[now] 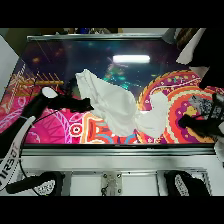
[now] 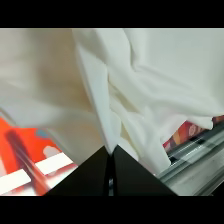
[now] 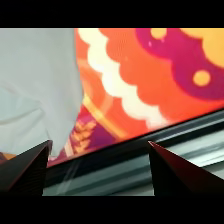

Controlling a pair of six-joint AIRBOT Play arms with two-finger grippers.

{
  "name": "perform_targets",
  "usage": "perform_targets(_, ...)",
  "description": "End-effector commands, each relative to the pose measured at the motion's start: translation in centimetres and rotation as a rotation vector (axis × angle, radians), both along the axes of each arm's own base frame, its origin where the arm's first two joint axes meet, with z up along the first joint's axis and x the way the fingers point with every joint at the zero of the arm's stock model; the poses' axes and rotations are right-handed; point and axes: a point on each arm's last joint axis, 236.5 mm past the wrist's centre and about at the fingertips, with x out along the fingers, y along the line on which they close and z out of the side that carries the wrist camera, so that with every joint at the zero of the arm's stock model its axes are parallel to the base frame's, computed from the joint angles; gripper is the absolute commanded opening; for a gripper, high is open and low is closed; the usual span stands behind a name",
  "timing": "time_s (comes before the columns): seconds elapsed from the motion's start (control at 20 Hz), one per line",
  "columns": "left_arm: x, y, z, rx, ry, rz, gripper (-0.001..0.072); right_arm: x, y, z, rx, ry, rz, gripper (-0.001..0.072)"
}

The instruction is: Fold the clothes and pants, and hang the long-sleeved shirts on hangers.

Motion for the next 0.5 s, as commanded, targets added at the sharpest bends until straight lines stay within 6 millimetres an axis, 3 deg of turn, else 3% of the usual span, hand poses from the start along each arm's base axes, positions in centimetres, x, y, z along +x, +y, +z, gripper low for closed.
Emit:
perform_targets(0.0,0.9,3.7,4.2,-0.008,-0.097,0.083,0.0013,-3.1,3.2,-7.5,0.249,0.135,-0.168,0.0657)
perform_targets(0.15,1.4,4.8,5.8,-0.006,-0.145,0.118,0.0013,-0.9,6.9,-9.4,0.396,0.069,-0.186,0.0657)
perform_targets(0.45,1.3,4.1,5.9,-0.008,-0.154,0.104,0.0013,1.4,14.2,-11.0,0.466,0.048,-0.08,0.0657)
